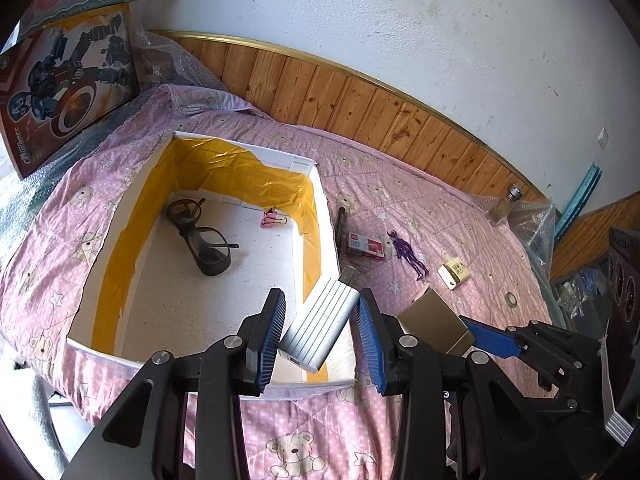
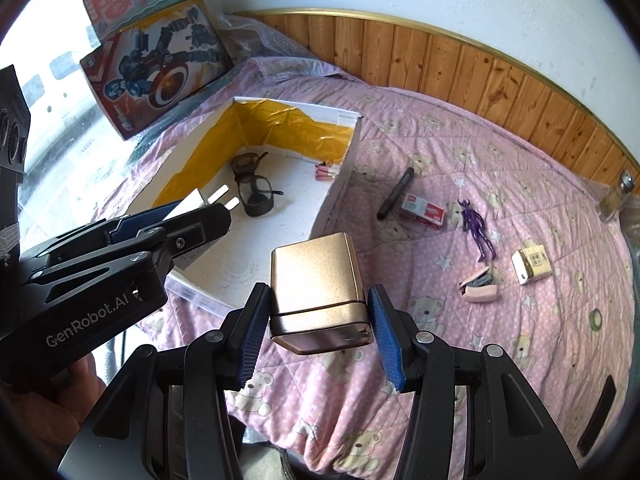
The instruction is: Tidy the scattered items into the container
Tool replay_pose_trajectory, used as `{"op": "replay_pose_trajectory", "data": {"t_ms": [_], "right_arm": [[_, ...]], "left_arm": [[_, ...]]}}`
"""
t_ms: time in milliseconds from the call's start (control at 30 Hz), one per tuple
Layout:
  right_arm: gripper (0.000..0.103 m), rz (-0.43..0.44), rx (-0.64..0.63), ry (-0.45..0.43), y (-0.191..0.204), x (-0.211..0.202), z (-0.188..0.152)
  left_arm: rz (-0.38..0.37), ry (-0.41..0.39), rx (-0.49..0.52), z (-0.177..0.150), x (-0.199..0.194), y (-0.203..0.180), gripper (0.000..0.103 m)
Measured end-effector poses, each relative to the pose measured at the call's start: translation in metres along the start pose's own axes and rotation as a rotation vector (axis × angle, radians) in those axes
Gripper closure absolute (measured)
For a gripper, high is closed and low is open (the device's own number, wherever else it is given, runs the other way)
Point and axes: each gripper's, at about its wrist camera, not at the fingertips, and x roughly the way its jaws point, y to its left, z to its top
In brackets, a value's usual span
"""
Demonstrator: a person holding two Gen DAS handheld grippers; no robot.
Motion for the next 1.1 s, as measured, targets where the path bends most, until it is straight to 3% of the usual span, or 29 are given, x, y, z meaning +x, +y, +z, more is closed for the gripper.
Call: {"op": "replay_pose_trajectory", "data": {"t_ms": [200,700,1100], "right_arm": [[0.050,-0.037,-0.054,-0.003,0.017,0.003,0.016],[0.050,-0.031,-0.124,0.001,0.049,0.017,0.041],[0.050,0.007,-0.173,0.014,0.069,0.033,0.054]], "left_arm": [[0.019,-0.017,-0.028,0.005,-0.004,0.017,0.065],[0.057,-0.039,-0.078,0.017,-0.013,0.050,0.065],[0.116,-0.005,-0.110,0.018,-0.004,0.074,0.065]]}}
